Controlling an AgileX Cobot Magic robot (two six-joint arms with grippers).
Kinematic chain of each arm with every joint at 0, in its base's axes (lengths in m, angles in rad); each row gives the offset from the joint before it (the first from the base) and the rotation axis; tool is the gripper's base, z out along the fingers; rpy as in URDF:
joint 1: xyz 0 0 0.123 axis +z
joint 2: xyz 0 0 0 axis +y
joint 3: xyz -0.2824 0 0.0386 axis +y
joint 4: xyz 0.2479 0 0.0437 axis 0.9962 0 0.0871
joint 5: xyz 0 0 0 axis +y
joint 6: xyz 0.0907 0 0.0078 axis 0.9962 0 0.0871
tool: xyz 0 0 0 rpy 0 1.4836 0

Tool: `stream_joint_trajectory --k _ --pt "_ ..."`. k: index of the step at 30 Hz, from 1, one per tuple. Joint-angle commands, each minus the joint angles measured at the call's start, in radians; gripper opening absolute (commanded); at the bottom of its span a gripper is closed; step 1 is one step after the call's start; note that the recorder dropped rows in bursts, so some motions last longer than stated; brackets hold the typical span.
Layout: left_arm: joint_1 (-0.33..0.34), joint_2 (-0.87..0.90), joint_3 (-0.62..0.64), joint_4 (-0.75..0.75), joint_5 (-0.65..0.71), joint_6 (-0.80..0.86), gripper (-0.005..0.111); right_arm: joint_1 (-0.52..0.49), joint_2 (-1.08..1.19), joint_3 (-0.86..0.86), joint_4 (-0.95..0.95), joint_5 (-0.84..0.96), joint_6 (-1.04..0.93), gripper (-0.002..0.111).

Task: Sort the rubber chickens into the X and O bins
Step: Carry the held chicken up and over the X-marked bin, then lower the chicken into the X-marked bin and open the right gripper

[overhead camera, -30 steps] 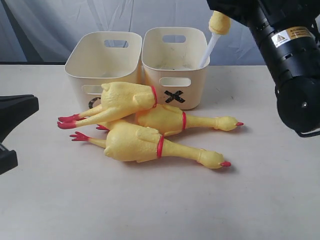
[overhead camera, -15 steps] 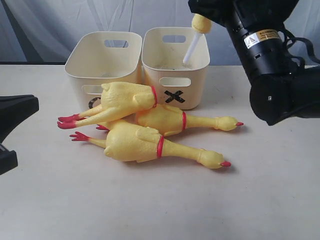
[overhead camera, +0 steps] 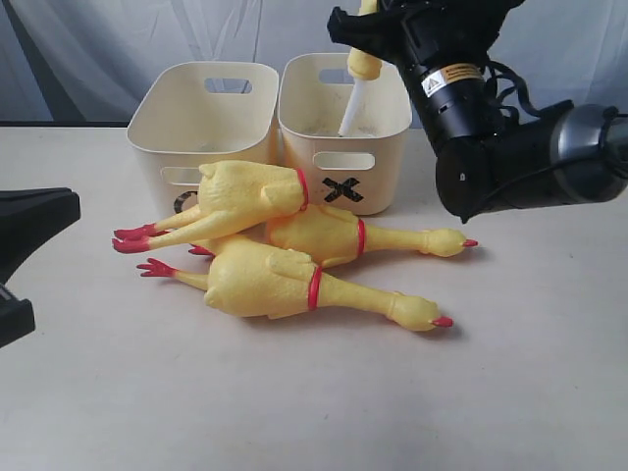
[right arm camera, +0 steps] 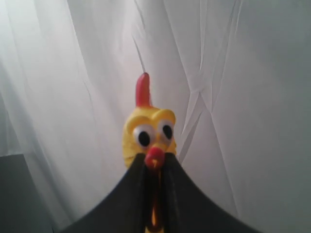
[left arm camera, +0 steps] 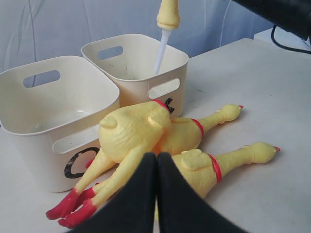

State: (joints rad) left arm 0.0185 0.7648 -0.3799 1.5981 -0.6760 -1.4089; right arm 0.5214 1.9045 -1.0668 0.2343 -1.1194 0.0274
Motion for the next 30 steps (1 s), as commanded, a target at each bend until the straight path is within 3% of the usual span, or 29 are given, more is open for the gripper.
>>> stream_joint_trajectory --k 1,7,20,30 --pt "0.0 0.003 -0.006 0.0 -0.001 -0.003 0.0 -0.013 0.057 -0.065 -0.016 0.034 -0.015 -0.001" --pt "0.0 0.003 -0.006 0.002 -0.001 -0.003 0.0 -0.013 0.121 -0.159 0.003 0.111 0.056 -0.001" --pt "0.0 0.003 -0.006 0.004 -0.001 -0.003 0.0 -0.013 0.196 -0.3 0.29 0.312 0.115 -0.001" --pt "0.0 0.003 -0.006 0.004 -0.005 -0.003 0.0 -0.013 0.207 -0.338 0.297 0.369 0.096 -0.001"
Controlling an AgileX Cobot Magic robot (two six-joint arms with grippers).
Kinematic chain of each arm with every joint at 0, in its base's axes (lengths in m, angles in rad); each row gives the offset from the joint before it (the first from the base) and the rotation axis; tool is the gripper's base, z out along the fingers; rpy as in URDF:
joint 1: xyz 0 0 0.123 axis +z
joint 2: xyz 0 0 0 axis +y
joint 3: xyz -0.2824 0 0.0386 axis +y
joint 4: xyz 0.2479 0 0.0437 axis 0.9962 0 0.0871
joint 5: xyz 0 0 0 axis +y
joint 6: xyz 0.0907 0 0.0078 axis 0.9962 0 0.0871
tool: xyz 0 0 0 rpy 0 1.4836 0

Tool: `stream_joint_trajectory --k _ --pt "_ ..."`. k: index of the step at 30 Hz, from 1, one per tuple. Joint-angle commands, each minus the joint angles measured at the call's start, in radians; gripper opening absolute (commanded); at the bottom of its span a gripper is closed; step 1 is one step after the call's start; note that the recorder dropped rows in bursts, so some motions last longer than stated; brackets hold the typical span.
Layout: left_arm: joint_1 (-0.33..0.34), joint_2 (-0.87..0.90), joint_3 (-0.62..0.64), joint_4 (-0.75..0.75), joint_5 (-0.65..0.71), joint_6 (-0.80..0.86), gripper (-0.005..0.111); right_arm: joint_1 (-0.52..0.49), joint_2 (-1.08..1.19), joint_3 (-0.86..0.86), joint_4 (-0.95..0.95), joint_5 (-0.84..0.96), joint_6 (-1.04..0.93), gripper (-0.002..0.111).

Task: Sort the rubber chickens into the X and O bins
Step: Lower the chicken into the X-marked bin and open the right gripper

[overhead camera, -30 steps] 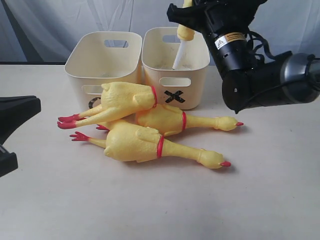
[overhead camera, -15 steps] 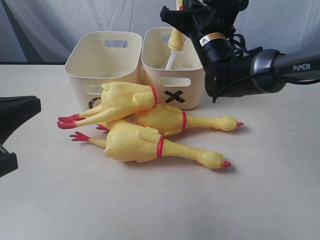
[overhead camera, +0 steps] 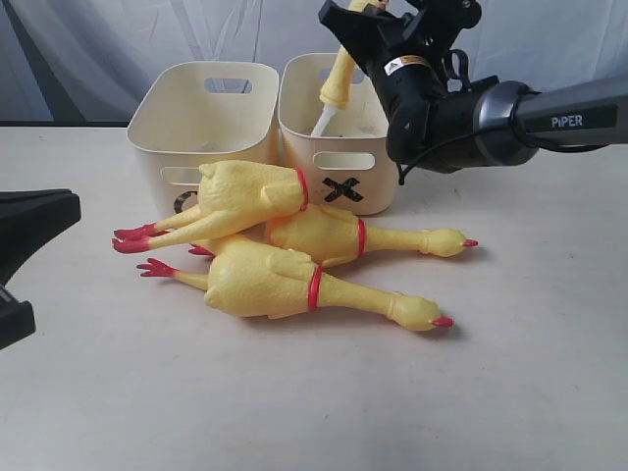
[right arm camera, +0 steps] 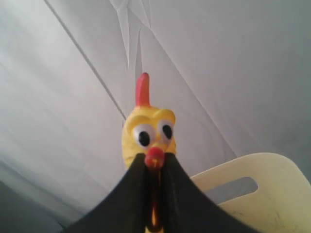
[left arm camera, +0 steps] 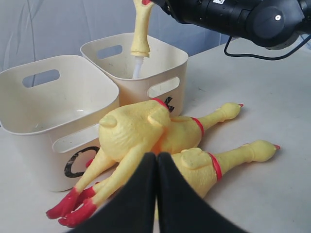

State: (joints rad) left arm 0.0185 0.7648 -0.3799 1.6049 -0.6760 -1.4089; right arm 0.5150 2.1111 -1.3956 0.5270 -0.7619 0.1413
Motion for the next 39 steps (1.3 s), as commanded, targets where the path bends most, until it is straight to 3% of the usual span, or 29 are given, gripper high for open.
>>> stream_joint_trajectory --k 1,7,11,15,25,31,39 --pt "0.0 0.003 -0.006 -0.003 -0.005 -0.003 0.0 -0.006 0.002 -0.009 0.006 0.017 -0.027 -0.001" --pt "0.0 0.003 -0.006 -0.001 -0.005 -0.003 0.0 -0.006 0.013 -0.014 0.029 0.068 -0.085 0.002" --pt "0.0 0.003 -0.006 -0.001 -0.007 -0.003 0.0 -0.006 0.016 -0.014 0.029 0.068 -0.085 0.026" --pt "0.0 0.003 -0.006 -0.001 -0.007 -0.003 0.0 -0.006 0.016 -0.014 0.029 0.068 -0.085 0.038" --pt "0.0 0.003 -0.006 0.003 -0.008 -0.003 0.0 -0.006 0.016 -0.014 0.012 0.049 -0.087 0.038" --pt "0.0 0.003 -0.006 0.011 -0.008 -0.003 0.0 -0.006 -0.027 -0.014 -0.158 0.053 -0.089 0.038" --pt "0.0 0.003 -0.006 0.011 -0.011 -0.003 0.0 -0.006 -0.142 -0.014 -0.43 0.305 -0.089 0.038"
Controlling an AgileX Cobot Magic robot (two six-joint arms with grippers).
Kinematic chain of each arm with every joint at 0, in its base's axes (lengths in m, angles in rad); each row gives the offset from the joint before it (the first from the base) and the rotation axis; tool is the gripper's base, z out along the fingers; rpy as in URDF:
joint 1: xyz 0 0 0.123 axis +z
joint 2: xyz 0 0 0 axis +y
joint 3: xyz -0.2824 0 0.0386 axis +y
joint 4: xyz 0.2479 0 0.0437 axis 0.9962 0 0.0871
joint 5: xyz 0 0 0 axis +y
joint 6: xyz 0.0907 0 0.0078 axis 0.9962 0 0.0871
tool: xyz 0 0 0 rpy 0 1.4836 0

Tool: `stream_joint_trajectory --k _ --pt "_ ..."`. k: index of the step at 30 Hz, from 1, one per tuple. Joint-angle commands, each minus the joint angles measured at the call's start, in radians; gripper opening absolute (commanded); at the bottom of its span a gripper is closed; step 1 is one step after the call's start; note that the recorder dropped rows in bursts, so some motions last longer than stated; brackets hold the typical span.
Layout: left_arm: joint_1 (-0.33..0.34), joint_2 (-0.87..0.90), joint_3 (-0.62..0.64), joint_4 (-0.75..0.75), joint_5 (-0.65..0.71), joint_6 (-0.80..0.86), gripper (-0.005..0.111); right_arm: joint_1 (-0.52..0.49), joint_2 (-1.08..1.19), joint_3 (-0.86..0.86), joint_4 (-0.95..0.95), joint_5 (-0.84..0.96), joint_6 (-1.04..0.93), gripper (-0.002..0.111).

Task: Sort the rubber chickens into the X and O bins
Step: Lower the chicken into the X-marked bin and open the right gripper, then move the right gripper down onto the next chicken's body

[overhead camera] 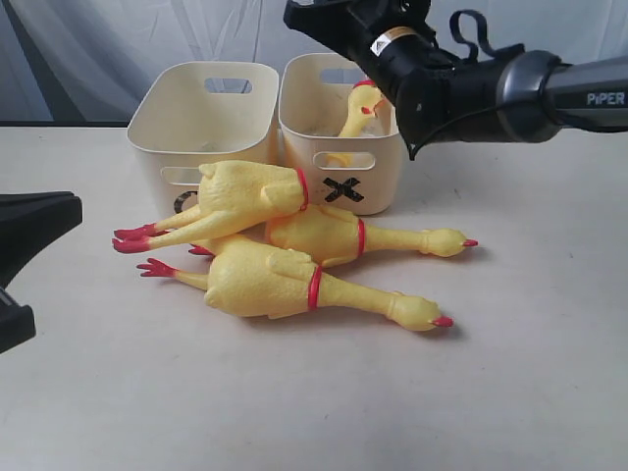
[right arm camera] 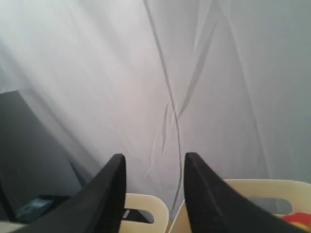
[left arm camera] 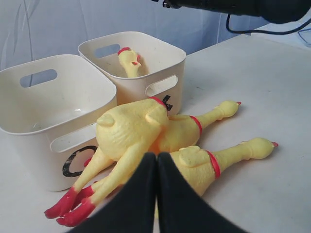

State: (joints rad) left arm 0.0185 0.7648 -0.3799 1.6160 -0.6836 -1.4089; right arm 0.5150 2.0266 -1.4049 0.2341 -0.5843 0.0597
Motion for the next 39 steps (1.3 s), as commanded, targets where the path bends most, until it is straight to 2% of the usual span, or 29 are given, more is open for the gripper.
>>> stream_joint_trajectory --k 1,6,12,18,22,28,32,36,37,39 --pt "0.0 0.003 -0.006 0.0 -0.004 -0.003 0.0 -0.006 -0.07 -0.004 -0.164 0.155 -0.008 0.038" --pt "0.0 0.003 -0.006 0.0 -0.006 -0.003 0.0 -0.006 -0.153 -0.004 -0.224 0.352 -0.008 0.03" --pt "0.0 0.003 -0.006 0.0 -0.006 -0.003 0.0 -0.006 -0.228 -0.004 -0.267 0.606 -0.008 -0.001" --pt "0.0 0.003 -0.006 0.013 -0.006 -0.003 0.0 -0.004 -0.266 -0.004 -0.297 0.832 -0.008 -0.001" --pt "0.0 0.003 -0.006 0.015 -0.006 -0.002 0.0 0.018 -0.292 0.001 -0.288 0.982 -0.109 -0.001" --pt "0.0 0.003 -0.006 0.015 -0.006 -0.002 0.0 0.176 -0.299 0.007 -0.224 1.105 -0.503 -0.001" --pt "0.0 0.003 -0.006 0.015 -0.006 -0.002 0.0 0.243 -0.262 0.007 -0.226 1.099 -0.628 0.0" --pt "0.0 0.003 -0.006 0.015 -0.006 -0.002 0.0 0.266 -0.225 0.007 -0.234 1.086 -0.661 0.032" --pt "0.0 0.003 -0.006 0.015 -0.006 -0.002 0.0 0.267 -0.208 0.007 -0.227 1.077 -0.661 0.05" --pt "0.0 0.003 -0.006 0.015 -0.006 -0.002 0.0 0.267 -0.187 0.007 -0.227 1.062 -0.661 0.069"
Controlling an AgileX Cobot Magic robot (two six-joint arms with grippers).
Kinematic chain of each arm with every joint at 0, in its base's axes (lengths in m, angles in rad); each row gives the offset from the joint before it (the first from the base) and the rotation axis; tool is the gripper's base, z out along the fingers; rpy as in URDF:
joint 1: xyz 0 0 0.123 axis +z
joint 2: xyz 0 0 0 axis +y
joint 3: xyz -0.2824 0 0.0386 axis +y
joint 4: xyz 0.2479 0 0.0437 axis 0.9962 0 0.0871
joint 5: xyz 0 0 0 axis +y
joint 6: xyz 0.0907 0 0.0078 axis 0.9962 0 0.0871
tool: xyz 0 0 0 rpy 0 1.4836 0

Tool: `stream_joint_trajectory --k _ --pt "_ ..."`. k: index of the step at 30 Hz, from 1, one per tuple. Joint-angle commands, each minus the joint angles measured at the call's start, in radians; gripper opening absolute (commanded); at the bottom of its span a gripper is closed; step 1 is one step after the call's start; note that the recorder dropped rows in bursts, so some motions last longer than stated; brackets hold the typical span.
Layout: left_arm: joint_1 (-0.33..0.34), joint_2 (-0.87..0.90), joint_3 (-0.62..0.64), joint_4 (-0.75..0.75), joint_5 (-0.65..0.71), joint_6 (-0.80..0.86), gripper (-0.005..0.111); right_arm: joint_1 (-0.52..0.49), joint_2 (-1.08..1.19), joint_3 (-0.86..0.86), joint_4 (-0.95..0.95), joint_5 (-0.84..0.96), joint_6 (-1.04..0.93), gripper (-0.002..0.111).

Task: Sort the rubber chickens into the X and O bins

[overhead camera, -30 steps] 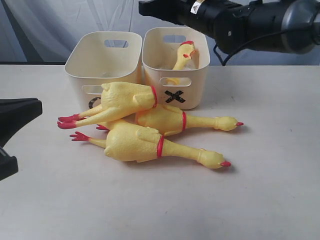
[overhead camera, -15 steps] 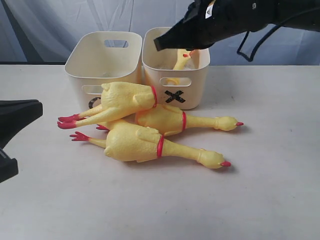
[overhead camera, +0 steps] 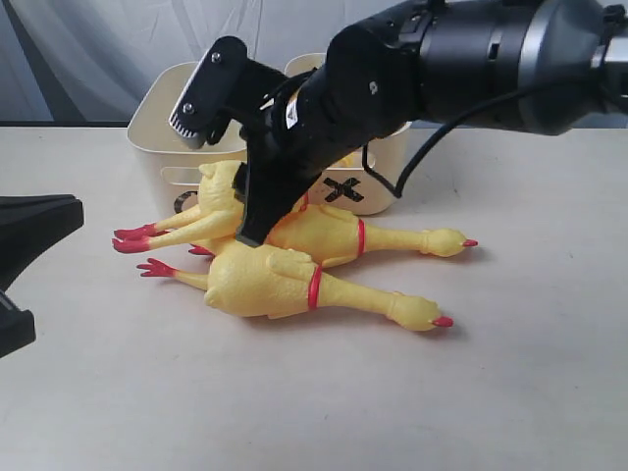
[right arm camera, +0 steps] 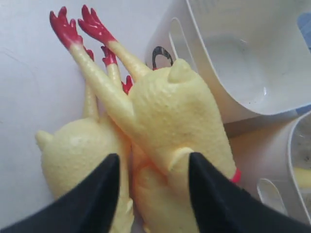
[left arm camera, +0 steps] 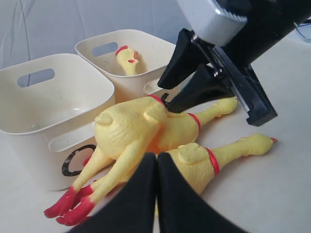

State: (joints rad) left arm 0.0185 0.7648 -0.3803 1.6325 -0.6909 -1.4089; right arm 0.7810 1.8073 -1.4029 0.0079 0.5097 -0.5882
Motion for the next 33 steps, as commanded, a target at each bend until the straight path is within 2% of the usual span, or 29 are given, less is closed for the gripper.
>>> stream_joint_trajectory --k 1,5,9,13,25,29,33 --pt "0.0 0.003 -0.005 -0.001 0.002 -0.002 0.0 0.001 0.042 0.005 -0.008 -0.036 -0.013 0.071" --pt "0.0 0.003 -0.005 -0.001 0.002 -0.002 0.0 0.001 0.089 0.005 -0.09 -0.069 -0.013 0.07" --pt "0.0 0.003 -0.005 -0.001 0.002 -0.002 0.0 0.001 0.112 0.005 -0.275 -0.102 -0.013 0.071" --pt "0.0 0.003 -0.005 -0.003 0.002 -0.002 0.0 0.001 0.135 0.005 -0.316 -0.143 -0.013 0.071" --pt "0.0 0.003 -0.005 -0.003 0.002 -0.002 0.0 0.001 0.157 0.005 -0.312 -0.155 0.014 0.071" --pt "0.0 0.003 -0.005 -0.003 0.002 -0.002 0.0 0.001 0.157 0.005 -0.314 -0.155 0.014 0.086" --pt "0.0 0.003 -0.005 -0.003 0.002 -0.002 0.0 0.001 0.157 0.005 -0.319 -0.171 0.014 0.086"
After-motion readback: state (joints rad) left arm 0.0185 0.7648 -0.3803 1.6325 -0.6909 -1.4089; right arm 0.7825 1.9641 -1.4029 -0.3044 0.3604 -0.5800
